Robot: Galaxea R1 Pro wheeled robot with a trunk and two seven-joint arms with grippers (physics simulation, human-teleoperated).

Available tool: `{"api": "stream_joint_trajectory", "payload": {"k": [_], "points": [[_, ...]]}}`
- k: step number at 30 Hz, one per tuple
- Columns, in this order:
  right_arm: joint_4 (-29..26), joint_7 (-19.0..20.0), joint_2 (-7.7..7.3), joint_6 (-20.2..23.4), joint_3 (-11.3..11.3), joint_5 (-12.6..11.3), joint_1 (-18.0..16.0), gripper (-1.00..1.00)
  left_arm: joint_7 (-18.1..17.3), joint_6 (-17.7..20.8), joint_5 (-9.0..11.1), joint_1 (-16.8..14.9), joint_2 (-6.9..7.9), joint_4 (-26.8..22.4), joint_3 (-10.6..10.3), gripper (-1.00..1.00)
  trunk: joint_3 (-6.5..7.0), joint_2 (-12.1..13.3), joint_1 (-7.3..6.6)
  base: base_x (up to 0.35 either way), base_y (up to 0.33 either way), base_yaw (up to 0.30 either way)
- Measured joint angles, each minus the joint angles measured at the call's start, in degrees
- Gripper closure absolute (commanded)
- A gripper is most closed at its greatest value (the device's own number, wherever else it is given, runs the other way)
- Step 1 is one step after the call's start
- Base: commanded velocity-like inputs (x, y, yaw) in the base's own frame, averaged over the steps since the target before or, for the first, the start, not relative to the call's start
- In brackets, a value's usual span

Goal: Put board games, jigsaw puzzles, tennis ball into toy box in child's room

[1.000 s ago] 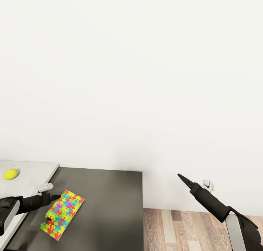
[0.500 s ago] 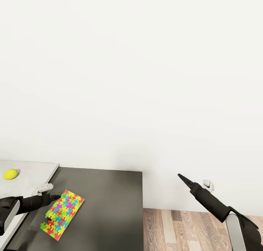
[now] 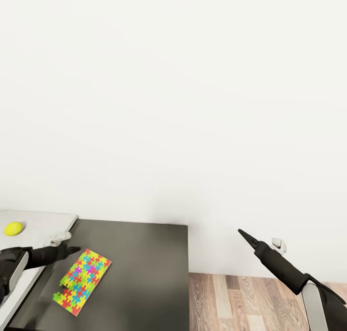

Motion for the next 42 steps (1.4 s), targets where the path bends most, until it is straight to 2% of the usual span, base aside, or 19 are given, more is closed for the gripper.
{"api": "stream_joint_trajectory", "payload": {"k": [5,10,15,20,27,42], "points": [[0.00,0.00,0.00,0.02,-0.03,0.00,0.00,-1.00,-0.16,-0.20,-0.70,-0.31,0.73,0.31,-0.01,-1.00,-0.44,0.00,0.00,0.000,0.000,0.000],[0.00,0.00,0.00,0.03,-0.02,0.02,0.00,-1.00,-0.20,-0.86,-0.84,-0.37,0.78,1.05,-0.20,-1.00,-0.90,0.00,0.00,0.000,0.000,0.000],[0.00,0.00,0.00,0.01,-0.04,0.04,0.00,-1.00,-0.77,-4.98,-0.82,-0.39,0.76,2.71,-0.38,-1.00,-1.36,0.00,0.00,0.000,0.000,0.000],[0.00,0.00,0.00,-0.04,-0.08,0.01,0.00,-1.00,-3.16,-7.54,-0.92,-0.40,0.87,7.41,-0.24,-1.00,-1.83,0.00,0.00,0.000,0.000,0.000],[0.00,0.00,0.00,-0.20,-0.02,0.06,0.00,-1.00,-5.20,-8.50,-0.90,-0.40,0.75,9.27,-0.13,-1.00,-2.48,0.00,0.00,0.000,0.000,0.000],[0.00,0.00,0.02,-0.35,-0.01,0.17,0.00,-1.00,-5.64,-9.04,-0.93,-0.40,0.49,9.55,-0.17,-1.00,-3.24,-0.01,0.00,0.000,0.000,0.000]]}}
